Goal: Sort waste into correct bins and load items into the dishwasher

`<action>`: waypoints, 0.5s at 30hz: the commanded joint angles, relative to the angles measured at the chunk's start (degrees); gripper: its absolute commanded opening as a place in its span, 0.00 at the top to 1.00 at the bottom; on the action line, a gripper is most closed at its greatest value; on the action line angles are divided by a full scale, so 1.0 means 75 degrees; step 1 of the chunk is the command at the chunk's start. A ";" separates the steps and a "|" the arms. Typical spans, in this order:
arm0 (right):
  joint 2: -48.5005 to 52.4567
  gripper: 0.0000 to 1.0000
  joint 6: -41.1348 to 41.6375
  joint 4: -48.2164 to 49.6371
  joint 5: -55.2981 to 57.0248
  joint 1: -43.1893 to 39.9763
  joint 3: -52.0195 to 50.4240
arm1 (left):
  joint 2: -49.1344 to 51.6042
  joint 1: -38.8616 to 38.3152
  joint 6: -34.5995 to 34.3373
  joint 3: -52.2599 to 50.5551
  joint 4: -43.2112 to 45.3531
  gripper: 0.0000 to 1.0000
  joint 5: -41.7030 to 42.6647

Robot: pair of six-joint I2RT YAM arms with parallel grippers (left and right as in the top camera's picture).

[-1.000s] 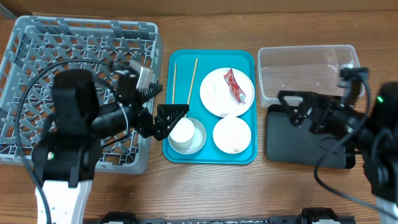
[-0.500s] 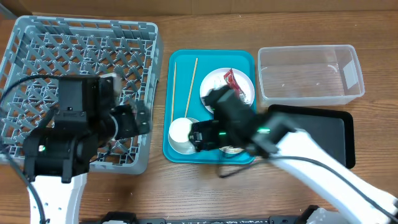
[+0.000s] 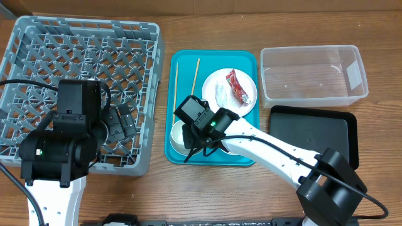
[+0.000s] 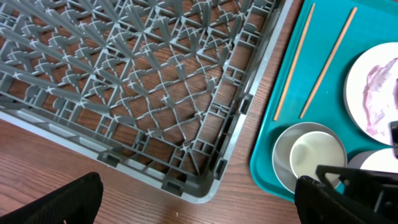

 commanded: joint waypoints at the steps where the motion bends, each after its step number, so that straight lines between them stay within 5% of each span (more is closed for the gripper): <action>1: -0.0064 0.71 0.0125 0.0099 0.0329 -0.0035 0.0137 | -0.0041 0.0038 -0.0131 0.0172 0.0003 0.00 -0.0210; 6: -0.0131 0.96 0.0128 -0.0131 0.0344 -0.0210 0.0192 | 0.0012 0.0038 -0.0128 0.0172 -0.0003 0.00 -0.0111; 15: -0.1897 0.96 -0.0070 -0.0527 -0.0332 -0.1285 0.0373 | 0.0026 0.0038 0.0003 0.0172 0.0169 0.00 0.0644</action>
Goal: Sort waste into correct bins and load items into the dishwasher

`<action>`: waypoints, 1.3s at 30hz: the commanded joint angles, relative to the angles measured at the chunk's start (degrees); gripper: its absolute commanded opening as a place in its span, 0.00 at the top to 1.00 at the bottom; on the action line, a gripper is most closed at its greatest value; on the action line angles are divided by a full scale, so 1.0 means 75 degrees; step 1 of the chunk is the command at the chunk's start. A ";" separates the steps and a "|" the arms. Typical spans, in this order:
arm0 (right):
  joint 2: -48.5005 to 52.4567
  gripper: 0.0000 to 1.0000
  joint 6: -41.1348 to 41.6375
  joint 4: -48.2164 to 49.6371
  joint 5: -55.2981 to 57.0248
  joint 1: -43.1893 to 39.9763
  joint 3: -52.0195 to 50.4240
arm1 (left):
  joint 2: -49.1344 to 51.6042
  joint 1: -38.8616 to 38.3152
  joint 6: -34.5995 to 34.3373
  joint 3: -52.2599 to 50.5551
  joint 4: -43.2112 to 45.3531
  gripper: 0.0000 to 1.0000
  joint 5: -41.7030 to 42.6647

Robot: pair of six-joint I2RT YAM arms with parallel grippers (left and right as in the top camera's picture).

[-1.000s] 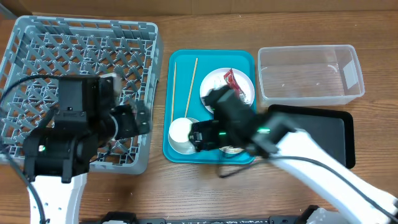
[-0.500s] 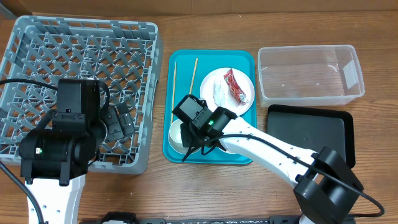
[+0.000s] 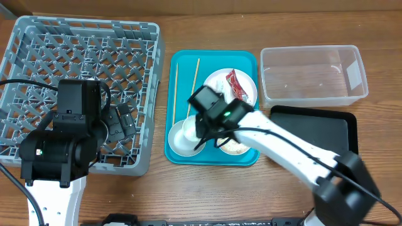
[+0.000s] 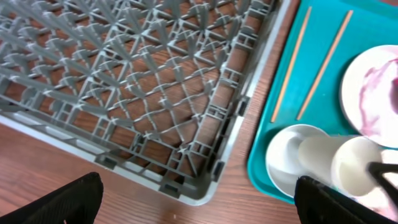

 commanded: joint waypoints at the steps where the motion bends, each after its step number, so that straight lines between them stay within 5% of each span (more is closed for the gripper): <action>1: -0.1556 0.96 -0.0364 0.0117 -0.0699 -0.0612 0.0344 | 0.0026 0.0038 0.0204 0.0172 0.0157 0.00 0.0886; 3: -0.2180 0.96 -0.1119 0.0291 -0.1524 -0.0968 0.0344 | 0.0029 0.0038 0.0982 0.0172 0.0396 0.00 0.2005; 8: -0.3675 0.96 -0.2955 0.0603 -0.4570 -0.2200 0.0344 | 0.0224 0.0149 0.2384 0.0172 0.1565 0.00 0.7801; 18: -0.4030 0.96 -0.3570 0.1099 -0.6525 -0.2629 0.0341 | 0.1373 0.0335 0.2745 0.0172 0.2384 0.00 1.3324; 28: -0.4028 0.96 -0.3547 0.2436 -0.7367 -0.2629 0.0341 | 0.1749 0.0323 0.2369 0.0172 0.2282 0.00 1.3379; 29: -0.4016 0.96 -0.3544 0.2565 -0.7370 -0.2629 0.0341 | 0.1684 0.0323 0.2355 0.0172 0.2279 0.12 1.3379; 32: -0.4016 0.96 -0.3544 0.2876 -0.7367 -0.2629 0.0341 | 0.1469 0.0326 0.2229 0.0172 0.2285 0.21 1.3379; 39: -0.4016 0.96 -0.3541 0.3162 -0.7373 -0.2626 0.0341 | 0.0892 0.0332 0.1638 0.0175 0.2885 0.11 1.3376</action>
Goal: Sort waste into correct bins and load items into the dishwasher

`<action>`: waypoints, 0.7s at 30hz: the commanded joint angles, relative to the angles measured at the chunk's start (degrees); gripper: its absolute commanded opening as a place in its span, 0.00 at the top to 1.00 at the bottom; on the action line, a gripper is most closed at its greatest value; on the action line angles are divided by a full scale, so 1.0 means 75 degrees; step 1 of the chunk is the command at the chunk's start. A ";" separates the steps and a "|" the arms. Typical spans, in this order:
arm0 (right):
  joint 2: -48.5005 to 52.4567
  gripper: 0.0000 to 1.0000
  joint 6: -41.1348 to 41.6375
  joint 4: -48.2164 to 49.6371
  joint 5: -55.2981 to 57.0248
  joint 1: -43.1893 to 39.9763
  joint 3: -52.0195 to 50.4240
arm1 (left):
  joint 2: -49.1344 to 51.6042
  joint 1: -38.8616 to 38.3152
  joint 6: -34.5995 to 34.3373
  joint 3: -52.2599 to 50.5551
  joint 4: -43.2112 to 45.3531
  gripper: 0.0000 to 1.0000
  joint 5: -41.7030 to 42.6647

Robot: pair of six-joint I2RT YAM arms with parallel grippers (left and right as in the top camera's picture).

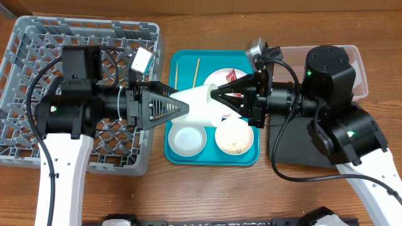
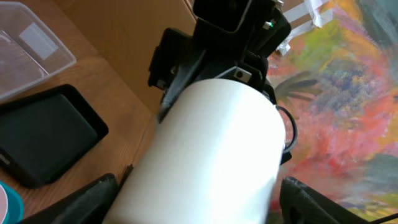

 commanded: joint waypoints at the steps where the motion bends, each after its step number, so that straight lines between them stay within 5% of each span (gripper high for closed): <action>1: -0.0064 0.96 0.0017 0.0277 -0.0140 0.0029 0.0146 | -0.0446 0.0012 -0.0624 0.0143 0.0335 0.06 0.0154; 6: -0.0064 0.96 0.0385 0.1247 -0.0758 0.0029 0.0146 | -0.0592 0.0012 -0.1093 0.0143 0.0589 0.00 0.0154; 21: -0.0052 0.96 0.0382 0.1233 -0.0836 0.0029 0.0146 | -0.0705 0.0009 -0.1667 0.0143 0.1241 0.22 0.0149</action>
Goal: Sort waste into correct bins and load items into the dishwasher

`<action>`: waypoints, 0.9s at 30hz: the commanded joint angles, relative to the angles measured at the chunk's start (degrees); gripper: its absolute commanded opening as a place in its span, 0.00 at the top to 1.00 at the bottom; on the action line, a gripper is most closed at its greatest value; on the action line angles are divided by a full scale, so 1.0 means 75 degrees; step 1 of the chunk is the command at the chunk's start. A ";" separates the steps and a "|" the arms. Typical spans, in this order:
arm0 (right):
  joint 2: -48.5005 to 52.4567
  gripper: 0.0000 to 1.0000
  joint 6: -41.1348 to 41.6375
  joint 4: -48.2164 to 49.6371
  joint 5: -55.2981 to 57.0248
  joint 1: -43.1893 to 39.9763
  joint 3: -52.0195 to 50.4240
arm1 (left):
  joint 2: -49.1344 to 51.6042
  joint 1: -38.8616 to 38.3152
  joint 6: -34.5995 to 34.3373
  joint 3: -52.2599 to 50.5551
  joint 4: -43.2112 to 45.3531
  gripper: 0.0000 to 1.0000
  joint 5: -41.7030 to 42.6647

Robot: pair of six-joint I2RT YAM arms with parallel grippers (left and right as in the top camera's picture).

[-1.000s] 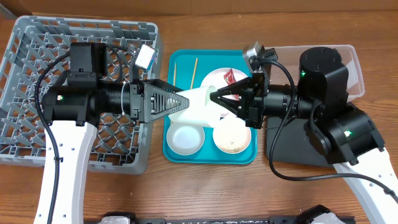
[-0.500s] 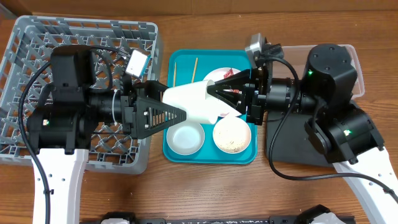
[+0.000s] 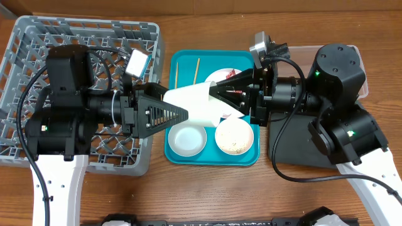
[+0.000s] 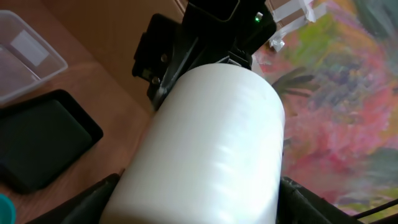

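Note:
A white cup [image 3: 191,103] lies on its side in the air above the teal tray [image 3: 248,59], held between both arms. From the left, my left gripper [image 3: 182,112] is shut on it. In the left wrist view the cup [image 4: 211,143] fills the frame, with my black fingers [image 4: 93,199] pressed against both of its sides. My right gripper [image 3: 213,95] comes from the right and grips the cup's far end. On the tray sit an empty white bowl [image 3: 186,139], a bowl of food scraps [image 3: 233,137], two chopsticks [image 3: 176,74] and a partly hidden plate with a red wrapper [image 3: 230,76].
The grey dish rack [image 3: 38,37] fills the left side, partly under the left arm. A clear plastic bin [image 3: 295,53] stands at the back right. A black bin [image 3: 292,147] is in front of it. The right arm covers most of both.
Both grippers and the cup between them have shifted slightly to the left. The left arm's body now sits further back over the rack. Both grips look unchanged.
My right gripper was at the cup standing inside the white bowl on the tray, while the left gripper waited open over the rack's corner. The right gripper then had the cup tilted out of the bowl. Later both grippers held it in the air over the tray, as now.

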 commanded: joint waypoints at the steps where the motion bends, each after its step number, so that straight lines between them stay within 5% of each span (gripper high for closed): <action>1: -0.0052 0.96 0.0038 -0.0047 -0.0219 0.0035 0.0146 | -0.0149 0.0012 -0.0434 0.0131 0.0280 0.22 0.0134; 5: -0.0012 0.81 0.0035 -0.0038 -0.0213 0.0035 0.0146 | -0.0230 0.0012 -0.0647 0.0131 0.0551 0.31 0.0137; 7: -0.0012 0.51 0.0032 -0.0044 -0.0169 0.0032 0.0146 | -0.0262 0.0012 -0.0694 0.0131 0.0592 0.35 0.0134; 10: -0.0012 0.59 0.0035 -0.0041 0.0032 0.0032 0.0146 | -0.0303 0.0009 -0.0781 0.0131 0.0589 0.36 0.0137; 15: -0.0012 0.59 0.0035 -0.0041 0.0105 0.0032 0.0146 | -0.0347 0.0012 -0.0804 0.0131 0.0589 0.40 0.0140; 18: -0.0015 0.25 0.0032 -0.0044 0.0219 0.0029 0.0146 | -0.0391 0.0012 -0.0807 0.0131 0.0592 0.46 0.0143; 22: -0.0044 0.00 0.0146 -0.0114 0.0519 -0.0175 0.0146 | -0.0504 0.0015 -0.0799 0.0131 0.0746 0.54 0.0143; 27: -0.0064 0.00 0.1253 -0.0568 0.1338 -0.0822 0.0146 | -0.0691 0.0023 -0.0801 0.0131 0.1215 0.57 -0.0044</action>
